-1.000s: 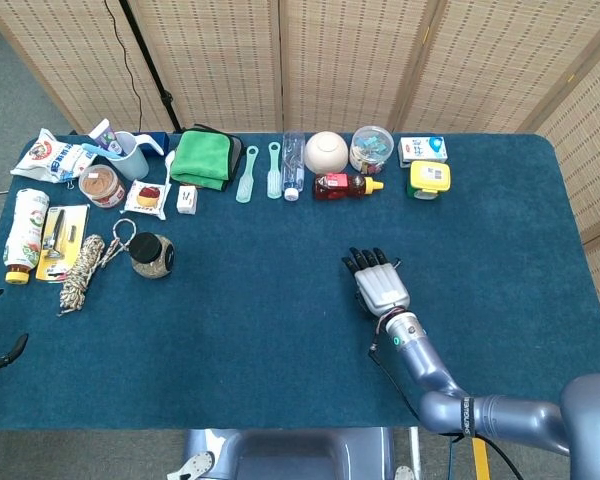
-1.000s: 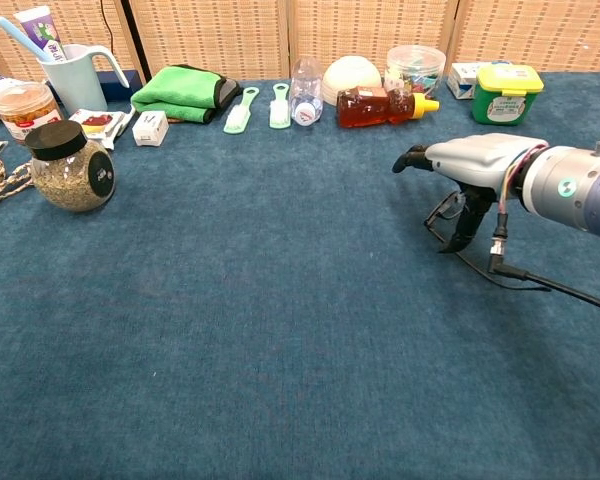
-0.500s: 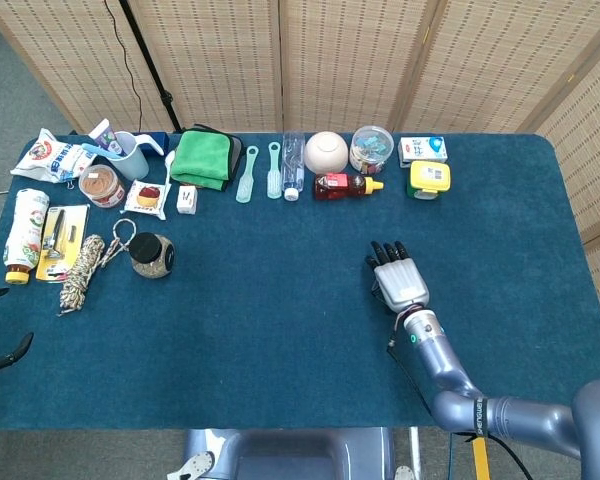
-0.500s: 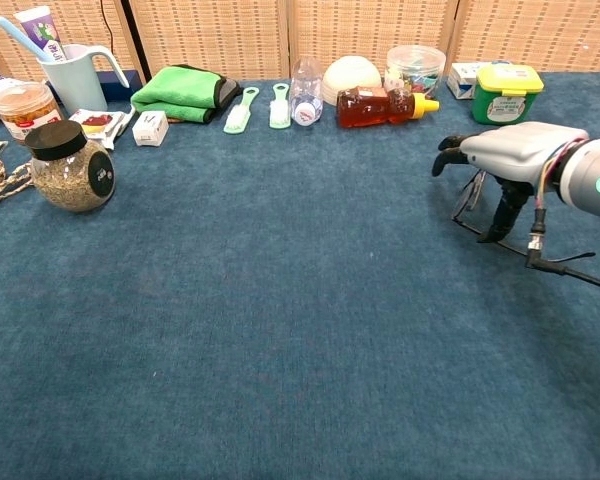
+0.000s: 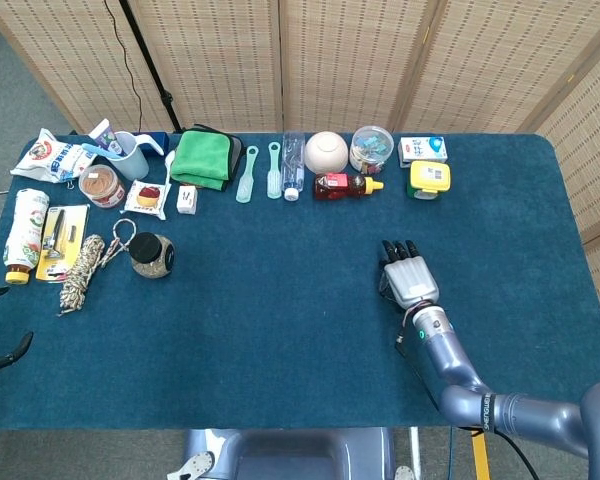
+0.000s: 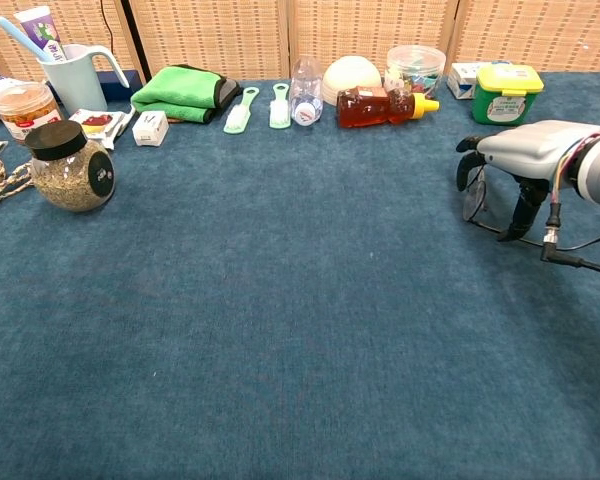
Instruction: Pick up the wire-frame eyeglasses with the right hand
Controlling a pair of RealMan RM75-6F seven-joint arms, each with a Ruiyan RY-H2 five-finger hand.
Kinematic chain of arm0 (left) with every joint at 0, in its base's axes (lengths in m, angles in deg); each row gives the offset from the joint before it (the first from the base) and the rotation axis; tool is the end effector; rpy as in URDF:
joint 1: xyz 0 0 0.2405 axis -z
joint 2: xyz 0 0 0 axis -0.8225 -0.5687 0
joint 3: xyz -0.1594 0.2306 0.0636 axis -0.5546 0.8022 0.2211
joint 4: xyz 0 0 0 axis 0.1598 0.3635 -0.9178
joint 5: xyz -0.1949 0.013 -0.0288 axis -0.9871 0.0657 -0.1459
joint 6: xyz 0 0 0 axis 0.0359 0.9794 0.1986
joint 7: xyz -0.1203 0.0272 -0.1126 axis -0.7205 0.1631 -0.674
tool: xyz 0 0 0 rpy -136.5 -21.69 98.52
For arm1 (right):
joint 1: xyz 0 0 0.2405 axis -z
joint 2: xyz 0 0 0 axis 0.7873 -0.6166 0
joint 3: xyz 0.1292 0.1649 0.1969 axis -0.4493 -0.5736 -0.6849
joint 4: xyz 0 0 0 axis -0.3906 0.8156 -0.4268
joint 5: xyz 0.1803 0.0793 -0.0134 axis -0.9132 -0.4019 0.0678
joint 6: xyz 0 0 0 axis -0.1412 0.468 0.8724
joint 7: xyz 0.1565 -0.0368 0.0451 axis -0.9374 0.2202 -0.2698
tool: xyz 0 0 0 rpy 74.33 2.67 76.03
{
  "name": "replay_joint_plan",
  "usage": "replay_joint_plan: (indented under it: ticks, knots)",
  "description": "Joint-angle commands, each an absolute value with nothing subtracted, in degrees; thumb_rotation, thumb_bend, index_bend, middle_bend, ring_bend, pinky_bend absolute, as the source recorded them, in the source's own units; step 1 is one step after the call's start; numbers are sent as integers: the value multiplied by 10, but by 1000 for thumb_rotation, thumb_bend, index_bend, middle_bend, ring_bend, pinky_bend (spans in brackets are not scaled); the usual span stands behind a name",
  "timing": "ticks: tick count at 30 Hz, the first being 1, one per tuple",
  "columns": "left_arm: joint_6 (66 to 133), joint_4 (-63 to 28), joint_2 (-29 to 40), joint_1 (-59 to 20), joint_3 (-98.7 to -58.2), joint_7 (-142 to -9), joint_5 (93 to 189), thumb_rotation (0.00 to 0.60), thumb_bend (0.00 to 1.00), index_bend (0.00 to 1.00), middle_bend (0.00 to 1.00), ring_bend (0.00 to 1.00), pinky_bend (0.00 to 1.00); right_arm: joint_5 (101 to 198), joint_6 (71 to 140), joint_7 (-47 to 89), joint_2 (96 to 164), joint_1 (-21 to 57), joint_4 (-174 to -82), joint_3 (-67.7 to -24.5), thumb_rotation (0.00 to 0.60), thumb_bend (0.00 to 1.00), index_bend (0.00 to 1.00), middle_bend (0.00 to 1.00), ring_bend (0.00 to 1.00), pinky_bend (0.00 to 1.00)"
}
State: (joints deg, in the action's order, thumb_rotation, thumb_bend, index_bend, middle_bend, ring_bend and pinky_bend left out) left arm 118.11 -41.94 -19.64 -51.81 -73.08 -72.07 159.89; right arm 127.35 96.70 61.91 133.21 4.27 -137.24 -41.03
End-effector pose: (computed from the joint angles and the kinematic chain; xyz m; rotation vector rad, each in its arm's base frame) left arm -0.3444 0.1957 0.2169 -1.3332 -0.9142 -0.7584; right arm -0.2103 -0.4014 -0.0031 1.8315 -0.8610 0.5016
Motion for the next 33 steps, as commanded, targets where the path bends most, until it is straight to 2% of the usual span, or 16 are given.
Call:
replay_joint_plan:
  ticks: [1,11,33]
  knots:
    - [1182,-419,-196,-519,-731,-722,1599,278,250,201,23,53,82,1270,965,620,1331,42,-1371,-411,600,215,278,4,0,0]
    - [1184,-415,-196,-520,-731,-726,1600,278,249,201,22,53,82,1251,952,624,1332,37,-1363,-413,600,215,294,19,0,0]
    - [1187,-417,-198,-523,-731,-723,1599,280,250,201,20,51,82,1254,928,614,1331,26,-1337,-413,600,215,432,83,6,0]
